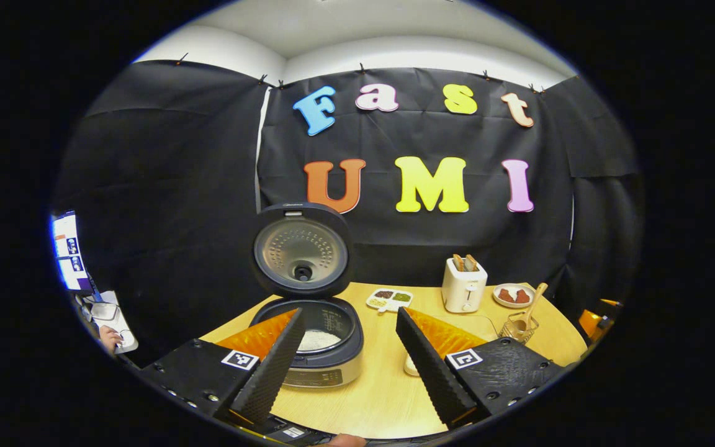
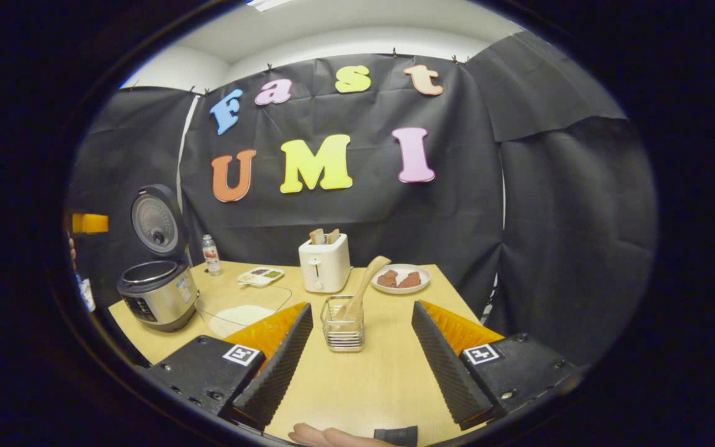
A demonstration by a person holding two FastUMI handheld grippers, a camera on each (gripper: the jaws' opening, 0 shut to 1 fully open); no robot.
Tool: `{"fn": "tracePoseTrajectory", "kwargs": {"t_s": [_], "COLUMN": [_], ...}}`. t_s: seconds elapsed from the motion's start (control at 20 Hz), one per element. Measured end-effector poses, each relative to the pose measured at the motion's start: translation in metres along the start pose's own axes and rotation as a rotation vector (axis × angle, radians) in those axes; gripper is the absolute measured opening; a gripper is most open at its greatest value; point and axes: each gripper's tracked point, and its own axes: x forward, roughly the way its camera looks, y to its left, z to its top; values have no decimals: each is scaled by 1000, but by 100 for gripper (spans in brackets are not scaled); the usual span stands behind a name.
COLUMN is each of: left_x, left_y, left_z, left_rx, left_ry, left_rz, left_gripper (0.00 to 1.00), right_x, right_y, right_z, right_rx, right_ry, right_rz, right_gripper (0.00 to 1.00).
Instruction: Close the left gripper, press the button to open the rice cooker; take a wooden spoon from the chopstick holder with the right hand, scoop a spoonful of rice and pour it into the rice cooker, then put the wooden spoon back into the chopstick holder.
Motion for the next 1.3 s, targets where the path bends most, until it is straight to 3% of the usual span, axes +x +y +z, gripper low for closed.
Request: {"fn": "tracePoseTrajectory", "kwargs": {"t_s": [0.35, 0.4, 0.45, 0.5, 0.55, 0.6, 0.65, 0.7, 0.8, 0.85, 0.9, 1.0, 1.1, 1.25, 1.3], "left_x": [-26, -30, -33, -36, -37, -35, -33, -30, -24, -20, -18, -14, -13, -17, -19], "left_y": [-25, -26, -28, -29, -29, -33, -41, -46, -47, -47, -48, -49, -44, -44, -45], "left_z": [-37, -41, -50, -58, -63, -67, -73, -80, -94, -97, -99, -99, -97, -88, -83], "left_rx": [9, -1, -9, -19, -28, -36, -51, -66, -86, -86, -85, -77, -67, -61, -60], "left_ry": [-7, -10, 1, 6, 11, 13, 22, 39, 78, 89, 99, 102, 94, 64, 45], "left_rz": [-91, -96, -106, -105, -104, -122, -144, -160, -169, -169, -176, -191, -180, -187, -192], "left_gripper": [95, 94, 94, 94, 94, 94, 95, 95, 95, 95, 95, 95, 95, 95, 95], "right_x": [93, 106, 118, 130, 143, 157, 169, 181, 205, 215, 223, 236, 249, 264, 265], "right_y": [-1, -1, 2, 2, 1, -1, -4, -3, -6, -10, -14, -13, -12, -18, -12], "right_z": [-13, -14, -16, -18, -17, -20, -23, -25, -33, -37, -40, -39, -39, -47, -48], "right_rx": [85, 93, 95, 96, 89, 71, 51, 36, 1, -9, -4, 48, 89, 81, 101], "right_ry": [79, 91, 104, 111, 111, 116, 127, 129, 153, 161, 170, 180, 195, 234, 235], "right_rz": [4, 3, 11, 5, -6, -28, -53, -58, -80, -98, -109, -90, -59, -76, -36], "right_gripper": [100, 94, 100, 100, 92, 100, 92, 100, 100, 92, 100, 100, 90, 76, 68]}}
